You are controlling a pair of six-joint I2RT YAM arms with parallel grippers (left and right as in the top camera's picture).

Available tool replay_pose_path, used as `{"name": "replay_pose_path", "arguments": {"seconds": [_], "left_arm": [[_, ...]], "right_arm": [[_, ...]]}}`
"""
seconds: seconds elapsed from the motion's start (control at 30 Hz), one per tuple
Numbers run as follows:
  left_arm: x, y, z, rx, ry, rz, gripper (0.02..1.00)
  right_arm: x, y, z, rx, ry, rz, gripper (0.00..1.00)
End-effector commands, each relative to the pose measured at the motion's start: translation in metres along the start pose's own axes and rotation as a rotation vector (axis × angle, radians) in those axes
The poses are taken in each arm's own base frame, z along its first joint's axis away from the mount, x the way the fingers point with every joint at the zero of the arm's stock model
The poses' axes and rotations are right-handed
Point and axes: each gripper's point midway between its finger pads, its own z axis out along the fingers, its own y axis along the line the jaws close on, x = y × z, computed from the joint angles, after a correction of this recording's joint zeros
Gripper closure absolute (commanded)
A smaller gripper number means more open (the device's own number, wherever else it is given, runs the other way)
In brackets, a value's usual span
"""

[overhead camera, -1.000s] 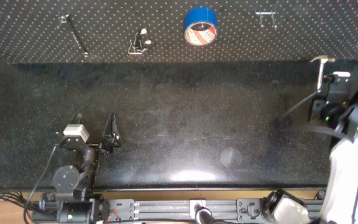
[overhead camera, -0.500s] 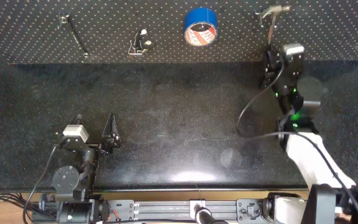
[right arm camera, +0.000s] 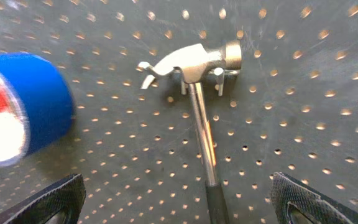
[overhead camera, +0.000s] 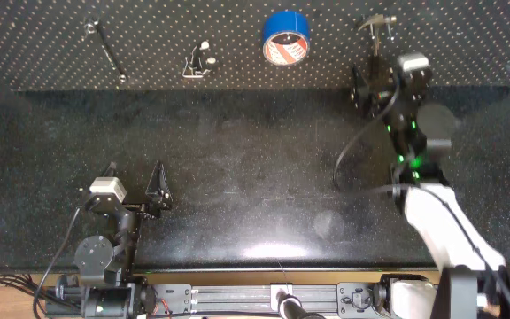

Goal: Place Tools Onto Pegboard

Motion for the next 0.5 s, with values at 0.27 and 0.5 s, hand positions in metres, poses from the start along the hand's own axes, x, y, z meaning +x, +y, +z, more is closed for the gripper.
{"name": "replay_pose_path", "arguments": {"seconds": [0.27,0.5], "left_arm": [[0.001,0.000,0.000,0.000,0.000,0.006,0.025],[0.001,0.000,0.000,0.000,0.000,0.006,0.025]], "right_arm": [[0.048,0.050,-0.161,-0.030,-0.086,0.108,0.025],[0.066,0.044,-0.164,0.001,-0.015,0.132,0.025]]}}
